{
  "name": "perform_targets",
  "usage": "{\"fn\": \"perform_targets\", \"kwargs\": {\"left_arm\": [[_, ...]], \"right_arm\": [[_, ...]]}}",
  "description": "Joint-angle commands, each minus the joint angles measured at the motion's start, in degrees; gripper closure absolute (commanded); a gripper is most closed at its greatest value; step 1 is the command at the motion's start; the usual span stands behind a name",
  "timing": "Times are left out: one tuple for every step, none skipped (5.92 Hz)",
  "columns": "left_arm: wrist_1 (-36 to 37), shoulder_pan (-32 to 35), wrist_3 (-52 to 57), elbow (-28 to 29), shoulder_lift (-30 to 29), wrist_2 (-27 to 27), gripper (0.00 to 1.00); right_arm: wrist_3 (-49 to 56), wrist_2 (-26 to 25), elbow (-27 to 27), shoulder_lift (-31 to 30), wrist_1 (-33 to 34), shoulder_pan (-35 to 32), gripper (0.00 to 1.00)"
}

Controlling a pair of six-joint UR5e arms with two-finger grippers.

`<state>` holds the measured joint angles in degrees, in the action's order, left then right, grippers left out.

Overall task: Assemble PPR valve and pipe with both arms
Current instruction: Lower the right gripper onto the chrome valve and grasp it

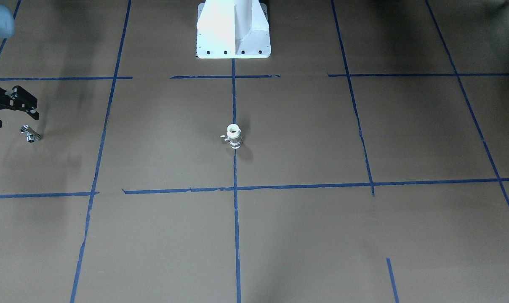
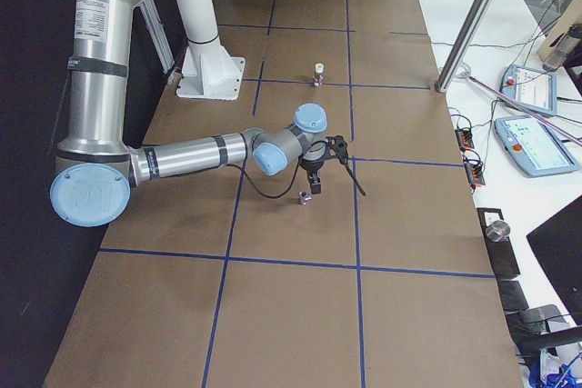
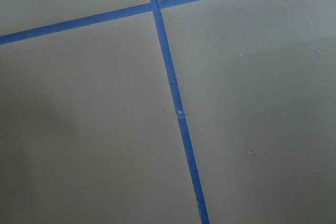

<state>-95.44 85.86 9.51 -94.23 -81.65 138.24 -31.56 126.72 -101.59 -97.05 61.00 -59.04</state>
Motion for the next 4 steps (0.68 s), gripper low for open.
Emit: {"fn": "perform_targets", "kwargs": {"left_arm": [[-0.01,0.01,-0.20,0.10,-0.17,0.01,0.00],[-0.01,0.01,-0.20,0.36,-0.35,0.01,0.00],[-0.01,0.01,-0.28,0.36,-0.35,0.01,0.00],[-0.01,-0.08,-0.46,0.45,-0.52,0.01,0.00]], "right_arm": [[0.00,-0.07,3.77,-0.07,-3.78,1.81,0.01],[-0.08,0.02,3.68,-0.33,-3.78,2.95,0.01],[0.00,-0.07,3.68,-0.51,-3.78,3.75,0.01],[0.09,-0.07,3.68,-1.64,-3.87,3.76,0.01]]}}
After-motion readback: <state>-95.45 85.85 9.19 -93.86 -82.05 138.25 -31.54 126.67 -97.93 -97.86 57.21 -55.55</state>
